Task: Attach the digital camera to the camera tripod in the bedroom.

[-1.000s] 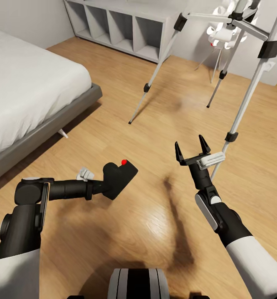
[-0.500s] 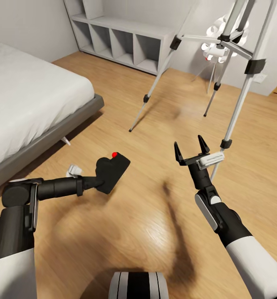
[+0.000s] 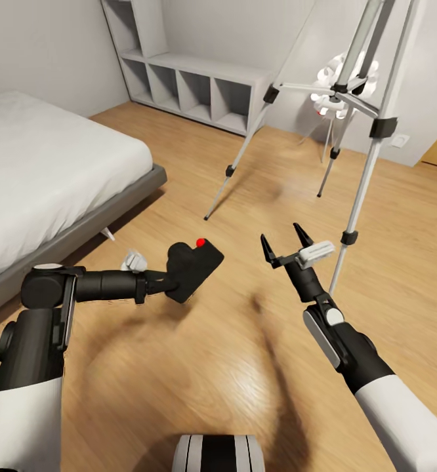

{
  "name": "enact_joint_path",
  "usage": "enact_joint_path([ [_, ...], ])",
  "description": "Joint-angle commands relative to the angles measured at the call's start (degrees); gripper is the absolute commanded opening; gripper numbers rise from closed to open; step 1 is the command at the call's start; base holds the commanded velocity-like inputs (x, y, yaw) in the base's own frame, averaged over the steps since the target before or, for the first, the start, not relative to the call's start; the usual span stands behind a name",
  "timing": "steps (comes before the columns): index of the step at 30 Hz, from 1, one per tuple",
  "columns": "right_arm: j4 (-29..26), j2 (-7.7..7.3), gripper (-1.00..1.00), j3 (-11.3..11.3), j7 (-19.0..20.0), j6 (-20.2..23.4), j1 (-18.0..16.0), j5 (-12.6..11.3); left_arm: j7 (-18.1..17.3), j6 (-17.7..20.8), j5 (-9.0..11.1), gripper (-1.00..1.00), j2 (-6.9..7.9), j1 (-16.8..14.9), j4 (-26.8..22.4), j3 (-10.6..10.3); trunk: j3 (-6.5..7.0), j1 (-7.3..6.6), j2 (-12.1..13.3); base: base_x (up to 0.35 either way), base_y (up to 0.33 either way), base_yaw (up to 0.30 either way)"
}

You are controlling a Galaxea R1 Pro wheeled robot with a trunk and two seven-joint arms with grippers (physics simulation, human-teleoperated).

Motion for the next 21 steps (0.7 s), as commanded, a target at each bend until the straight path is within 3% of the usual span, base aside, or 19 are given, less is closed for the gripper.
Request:
enact_joint_path([
  [1, 0.03, -0.06, 1.0, 0.27, 0.3, 0.36, -0.03, -0.64, -0.62, 0.57, -0.54, -1.0, 0.27, -0.16, -0.04, -0.04, 0.19, -0.03, 0.0, 0.0, 0.0, 0.0],
  [9, 0.02, -0.03, 1.0, 0.68, 0.34, 8.28, 0.01, -0.69, -0.62, 0.57, -0.47, -1.0, 2.38, -1.02, -0.07, -0.28, 1.96, -0.24, 0.11, 0.0, 0.0, 0.0],
  [21, 0.04, 0.03, 1.0, 1.27, 0.3, 9.66, 0.01, -0.69, -0.62, 0.57, -0.32, -1.0, 3.17, -0.88, -0.1, -0.04, 4.62, -0.55, 0.27, 0.0, 0.0, 0.0],
])
